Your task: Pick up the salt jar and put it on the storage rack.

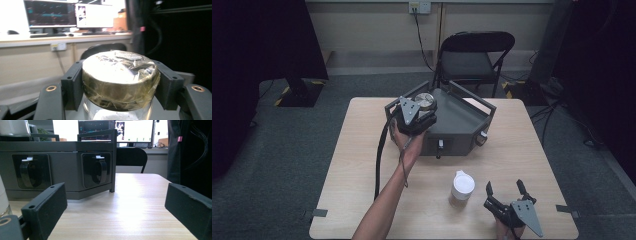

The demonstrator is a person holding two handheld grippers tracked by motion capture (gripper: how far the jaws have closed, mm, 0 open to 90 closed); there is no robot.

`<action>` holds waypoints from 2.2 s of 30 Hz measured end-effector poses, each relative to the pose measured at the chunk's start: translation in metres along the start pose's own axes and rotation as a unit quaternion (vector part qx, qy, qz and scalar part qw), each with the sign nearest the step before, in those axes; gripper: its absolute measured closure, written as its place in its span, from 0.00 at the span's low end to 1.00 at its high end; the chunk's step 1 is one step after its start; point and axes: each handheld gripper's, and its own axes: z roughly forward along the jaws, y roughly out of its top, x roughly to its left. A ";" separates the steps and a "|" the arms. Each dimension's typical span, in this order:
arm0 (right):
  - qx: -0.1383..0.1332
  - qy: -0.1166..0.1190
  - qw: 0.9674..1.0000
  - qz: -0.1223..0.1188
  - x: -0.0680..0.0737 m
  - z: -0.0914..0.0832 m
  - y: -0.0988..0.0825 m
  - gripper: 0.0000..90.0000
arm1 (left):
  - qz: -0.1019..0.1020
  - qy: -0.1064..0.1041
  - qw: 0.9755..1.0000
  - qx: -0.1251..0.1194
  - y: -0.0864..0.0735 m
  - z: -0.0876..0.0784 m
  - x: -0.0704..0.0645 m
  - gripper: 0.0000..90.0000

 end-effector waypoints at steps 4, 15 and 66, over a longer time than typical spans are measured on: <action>0.000 0.001 1.000 0.000 0.000 0.000 0.000 0.03 | -0.015 0.012 1.000 0.018 -0.004 0.009 -0.001 0.38; 0.000 0.001 1.000 0.001 0.000 0.000 0.000 0.03 | -0.009 0.013 0.999 0.030 -0.014 0.016 -0.003 0.38; 0.000 0.000 1.000 0.000 0.000 0.000 0.000 0.03 | -0.013 0.024 0.999 -0.018 -0.025 -0.001 0.002 0.00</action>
